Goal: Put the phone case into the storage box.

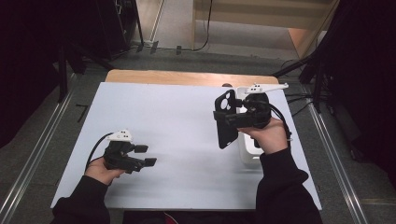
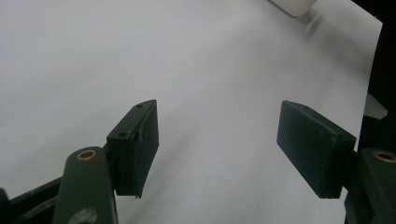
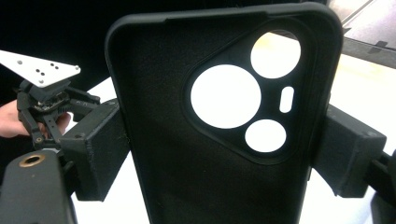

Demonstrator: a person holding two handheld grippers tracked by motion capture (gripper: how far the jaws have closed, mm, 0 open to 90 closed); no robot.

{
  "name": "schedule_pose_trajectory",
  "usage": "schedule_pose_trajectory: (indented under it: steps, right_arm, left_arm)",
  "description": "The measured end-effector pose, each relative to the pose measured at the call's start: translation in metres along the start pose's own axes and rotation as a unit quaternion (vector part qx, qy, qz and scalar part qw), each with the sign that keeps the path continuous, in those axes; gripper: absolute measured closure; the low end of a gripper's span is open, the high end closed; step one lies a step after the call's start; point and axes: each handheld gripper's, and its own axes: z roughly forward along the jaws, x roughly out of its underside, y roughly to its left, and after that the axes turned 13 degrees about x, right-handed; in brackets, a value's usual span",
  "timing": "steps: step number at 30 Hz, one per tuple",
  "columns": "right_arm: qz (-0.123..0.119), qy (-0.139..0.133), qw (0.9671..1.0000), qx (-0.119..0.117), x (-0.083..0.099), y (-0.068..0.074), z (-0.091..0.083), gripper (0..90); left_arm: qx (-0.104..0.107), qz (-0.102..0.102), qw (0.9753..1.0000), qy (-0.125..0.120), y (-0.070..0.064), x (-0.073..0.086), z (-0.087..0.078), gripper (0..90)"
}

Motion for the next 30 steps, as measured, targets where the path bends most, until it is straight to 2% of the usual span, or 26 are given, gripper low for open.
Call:
schedule_pose_trajectory:
  steps: [16,18,26,30]
  right_arm:
    - [0.027,-0.013,0.9990,0.032,0.002,-0.023,-0.017,12.3]
    - [0.030,-0.015,0.9987,0.039,0.002,-0.027,-0.020,12.3]
    - [0.044,-0.020,0.9970,0.061,0.004,-0.038,-0.028,12.3]
    - [0.048,-0.024,0.9957,0.075,0.005,-0.042,-0.031,12.3]
  left_arm:
    - [-0.003,-0.003,1.0000,-0.004,0.000,0.000,0.001,29.2]
    - [-0.006,-0.003,0.9999,-0.013,0.000,-0.001,0.000,29.2]
    - [-0.018,-0.008,0.9997,-0.012,0.001,-0.001,0.001,29.2]
    - [-0.010,-0.006,0.9999,-0.012,0.001,0.000,-0.001,29.2]
